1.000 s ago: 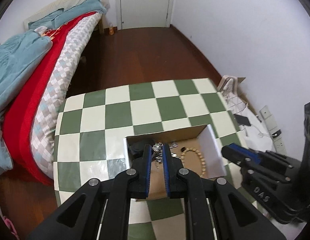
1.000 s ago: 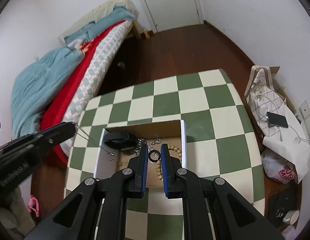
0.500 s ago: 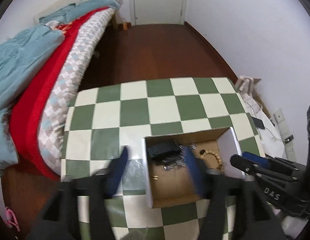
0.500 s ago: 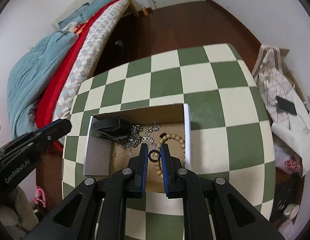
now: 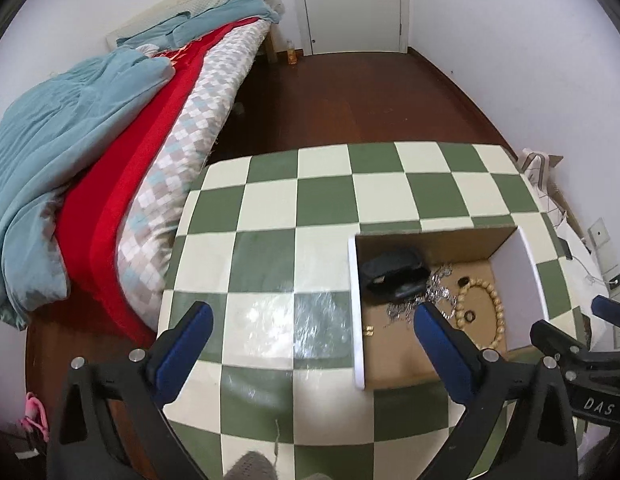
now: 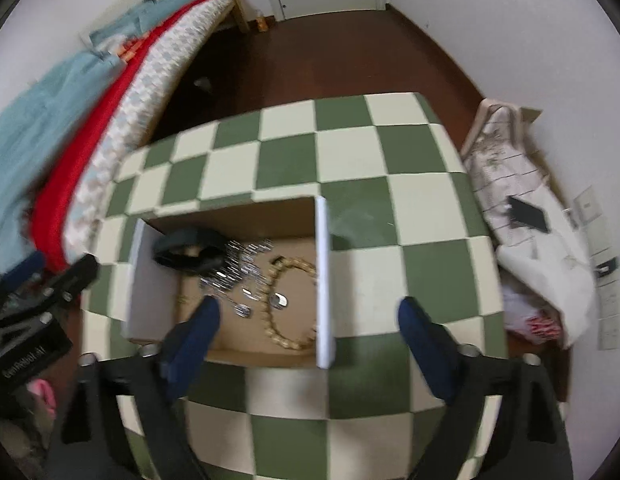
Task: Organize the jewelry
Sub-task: 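Lift both tools up and back away from the box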
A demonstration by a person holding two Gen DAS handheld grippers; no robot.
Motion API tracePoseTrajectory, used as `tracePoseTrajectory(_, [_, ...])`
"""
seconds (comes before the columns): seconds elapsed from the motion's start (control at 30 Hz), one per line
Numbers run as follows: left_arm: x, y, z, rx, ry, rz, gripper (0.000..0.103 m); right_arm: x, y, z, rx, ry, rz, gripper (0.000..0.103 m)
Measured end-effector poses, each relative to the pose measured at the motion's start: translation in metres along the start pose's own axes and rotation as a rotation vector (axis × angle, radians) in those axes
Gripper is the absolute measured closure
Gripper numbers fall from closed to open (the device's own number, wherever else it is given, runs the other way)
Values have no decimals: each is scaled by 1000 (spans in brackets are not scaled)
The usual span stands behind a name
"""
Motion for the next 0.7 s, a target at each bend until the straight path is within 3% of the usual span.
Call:
tracePoseTrajectory(0.1, [9,-2,1,-6,-1,-2,0,12,4,0,56,-15,-14,0])
tracePoseTrajectory(0.3, [26,-23,-2,-6,-28,20,1,32,-5,2,93,-7,2,0])
tracePoseTrajectory(0.7, [60,-108,-11,18,-60,137,1,70,-84,-5,140,-21,157,0])
Point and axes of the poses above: each gripper's, at about its wrist camera, not at the fingertips, and y roughly the way its jaws point, z to its right, x to its underside, the point moved 2 cm from there along y, roughly the way its jaws point, and after that the axes turned 2 degrees about -z, right-handed, at the moved point
